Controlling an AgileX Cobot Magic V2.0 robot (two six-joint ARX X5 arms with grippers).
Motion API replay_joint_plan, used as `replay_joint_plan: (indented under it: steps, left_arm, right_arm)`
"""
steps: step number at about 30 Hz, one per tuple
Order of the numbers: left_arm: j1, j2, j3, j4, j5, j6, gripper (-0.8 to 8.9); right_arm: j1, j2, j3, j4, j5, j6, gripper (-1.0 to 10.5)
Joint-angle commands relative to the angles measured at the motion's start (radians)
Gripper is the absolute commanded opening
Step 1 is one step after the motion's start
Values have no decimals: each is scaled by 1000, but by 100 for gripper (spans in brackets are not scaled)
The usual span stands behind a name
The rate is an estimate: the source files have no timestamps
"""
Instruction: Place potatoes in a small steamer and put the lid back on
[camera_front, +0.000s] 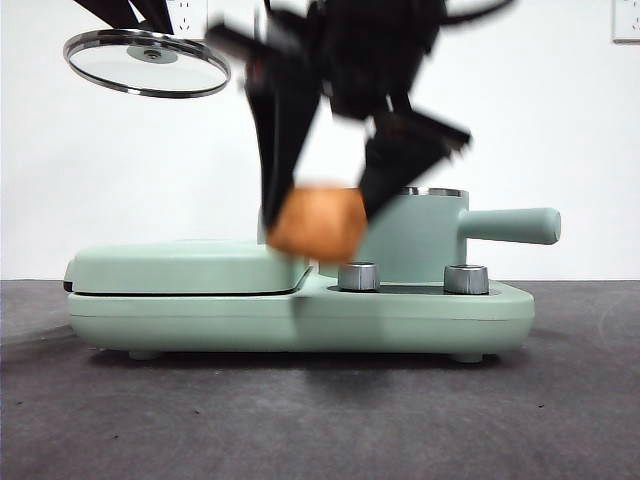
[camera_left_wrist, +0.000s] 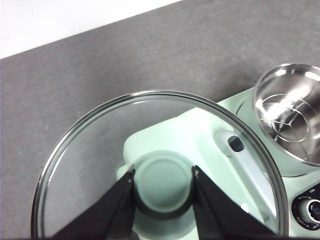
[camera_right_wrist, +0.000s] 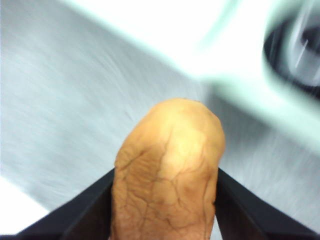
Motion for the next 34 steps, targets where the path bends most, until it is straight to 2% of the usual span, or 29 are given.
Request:
replay_joint_plan:
  steps: [1,8,17,26,34]
  left_arm:
    - [4,3,28,23,5,2,45]
    - [10,3,28,15,5,3,45]
    - [10,3,27,12,5,2,45]
    - [10,3,27,2,5,2,45]
    - [10,3,27,2,5,2,45]
  right_arm:
    - [-34,16,125,-23,5,-79,222]
    - [-188,33,304,-26,3,-157,222]
    - [-361,175,451,-47,-49,-190,223]
    - [-412,360,547,-61,-23,-217,223]
    - [-410,417,557,-69,17,-254,223]
